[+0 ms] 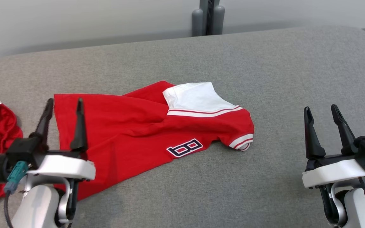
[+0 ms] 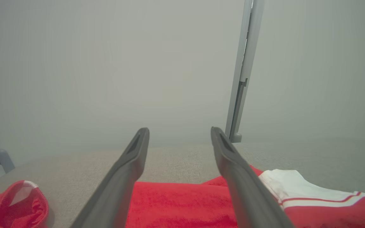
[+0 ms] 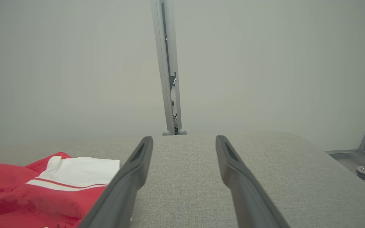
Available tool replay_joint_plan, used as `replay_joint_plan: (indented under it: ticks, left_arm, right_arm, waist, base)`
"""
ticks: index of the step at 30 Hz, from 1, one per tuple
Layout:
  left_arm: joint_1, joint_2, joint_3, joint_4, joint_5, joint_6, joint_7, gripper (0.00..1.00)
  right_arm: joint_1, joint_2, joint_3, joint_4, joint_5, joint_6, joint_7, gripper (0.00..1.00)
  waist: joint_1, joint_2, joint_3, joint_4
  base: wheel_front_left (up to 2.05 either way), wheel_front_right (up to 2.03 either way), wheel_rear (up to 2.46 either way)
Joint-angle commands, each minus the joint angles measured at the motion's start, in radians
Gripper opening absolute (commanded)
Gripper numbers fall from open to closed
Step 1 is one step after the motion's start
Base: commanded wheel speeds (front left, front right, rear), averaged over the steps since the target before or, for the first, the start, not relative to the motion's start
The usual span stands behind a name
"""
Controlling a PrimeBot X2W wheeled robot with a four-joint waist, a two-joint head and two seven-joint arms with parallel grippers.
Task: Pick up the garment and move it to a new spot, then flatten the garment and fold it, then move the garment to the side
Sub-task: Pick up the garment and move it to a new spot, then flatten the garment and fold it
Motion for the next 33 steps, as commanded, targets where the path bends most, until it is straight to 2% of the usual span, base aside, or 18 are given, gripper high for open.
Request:
replay_joint_plan:
  ticks: [1, 4, 7, 13, 33]
  left_arm:
    - [0.016, 0.008, 0.011, -0.005, -0.004, 0.005, -0.007, 1.0]
    - [0.073, 0.029, 0.036, -0.031, -0.015, -0.005, -0.015, 1.0]
    - [0.148, 0.035, 0.019, -0.054, -0.017, -0.013, -0.017, 1.0]
    - [0.205, 0.042, 0.003, -0.082, -0.015, -0.003, 0.005, 1.0]
    - [0.245, 0.059, -0.022, -0.123, -0.013, 0.023, 0.066, 1.0]
  right_arm:
    - [0.009, -0.005, 0.0, -0.004, -0.009, 0.0, 0.007, 1.0]
    - [0.026, -0.011, 0.007, -0.019, -0.004, 0.0, 0.025, 1.0]
    - [0.059, -0.021, 0.017, -0.031, 0.005, 0.0, 0.048, 1.0]
    - [0.107, -0.022, 0.025, -0.051, 0.012, 0.0, 0.061, 1.0]
    - [0.138, -0.017, 0.023, -0.062, 0.026, 0.0, 0.077, 1.0]
  waist:
    - [0.0, -0.0001, -0.013, 0.012]
    - [0.0, -0.0001, -0.036, 0.028]
    - [0.0, -0.0001, -0.081, 0.033]
    - [0.0, -0.0001, -0.12, 0.035]
    - [0.0, -0.0001, -0.141, 0.038]
  base:
    - [0.0, 0.0, 0.0]
    - [0.0, 0.0, 0.0]
    - [0.0, 0.0, 0.0]
    - [0.0, 0.0, 0.0]
    - [0.0, 0.0, 0.0]
